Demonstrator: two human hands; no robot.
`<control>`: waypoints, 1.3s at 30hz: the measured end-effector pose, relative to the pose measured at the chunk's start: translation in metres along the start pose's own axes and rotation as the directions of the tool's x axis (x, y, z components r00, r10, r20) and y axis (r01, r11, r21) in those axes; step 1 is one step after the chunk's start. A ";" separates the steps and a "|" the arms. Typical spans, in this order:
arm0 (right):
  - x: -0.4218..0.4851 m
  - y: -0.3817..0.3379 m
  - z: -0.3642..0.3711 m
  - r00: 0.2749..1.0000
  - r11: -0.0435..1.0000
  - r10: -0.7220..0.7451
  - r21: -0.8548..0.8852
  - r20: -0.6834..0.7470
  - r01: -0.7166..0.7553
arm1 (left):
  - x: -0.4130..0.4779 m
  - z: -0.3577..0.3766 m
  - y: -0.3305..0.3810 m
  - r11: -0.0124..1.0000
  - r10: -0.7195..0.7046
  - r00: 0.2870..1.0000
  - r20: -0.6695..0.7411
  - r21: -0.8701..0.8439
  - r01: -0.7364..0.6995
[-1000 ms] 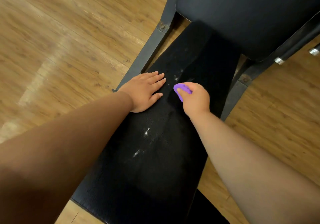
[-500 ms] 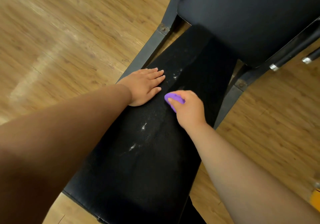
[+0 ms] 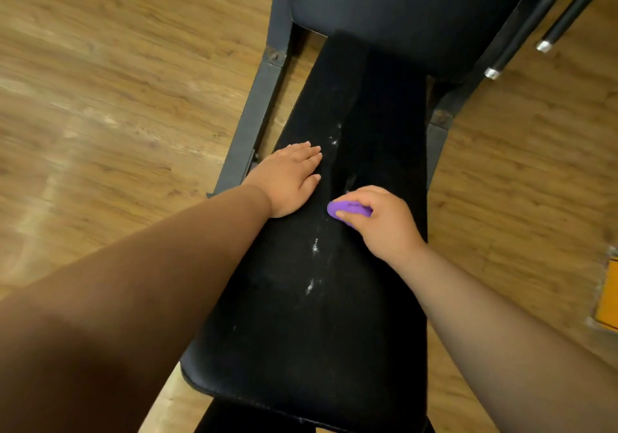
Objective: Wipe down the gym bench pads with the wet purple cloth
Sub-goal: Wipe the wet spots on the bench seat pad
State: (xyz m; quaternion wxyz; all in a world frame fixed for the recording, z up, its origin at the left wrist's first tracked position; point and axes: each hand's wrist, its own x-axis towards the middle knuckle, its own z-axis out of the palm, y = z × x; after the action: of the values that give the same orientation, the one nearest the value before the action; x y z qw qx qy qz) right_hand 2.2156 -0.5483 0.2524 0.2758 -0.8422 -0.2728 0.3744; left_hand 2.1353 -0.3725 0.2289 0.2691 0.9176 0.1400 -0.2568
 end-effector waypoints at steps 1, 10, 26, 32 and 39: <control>-0.011 0.001 0.001 1.000 1.000 -0.025 0.011 -0.005 0.025 | -0.002 -0.002 0.001 1.000 0.000 1.000 0.016 -0.007 0.000; 0.010 -0.015 0.015 0.966 0.977 0.196 -0.047 -0.172 -0.207 | -0.044 -0.003 0.006 0.994 0.095 0.988 0.118 0.042 -0.101; -0.035 -0.031 0.022 0.982 0.989 0.144 -0.005 -0.118 -0.146 | -0.051 0.001 0.002 0.988 0.154 0.986 0.056 0.015 -0.155; -0.071 -0.033 0.021 1.000 1.000 0.011 -0.027 -0.005 -0.011 | -0.052 0.000 0.003 0.987 0.157 0.985 0.068 0.021 -0.159; -0.047 -0.038 0.027 0.971 0.982 0.185 0.005 -0.153 -0.186 | -0.061 -0.003 0.005 0.983 0.185 0.979 0.086 0.002 -0.185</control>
State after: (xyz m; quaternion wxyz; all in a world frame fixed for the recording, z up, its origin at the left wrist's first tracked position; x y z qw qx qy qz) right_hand 2.1583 -0.5461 0.2850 0.2559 -0.8915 -0.1726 0.3315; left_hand 2.0880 -0.3823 0.2661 0.2932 0.9162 0.0412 -0.2701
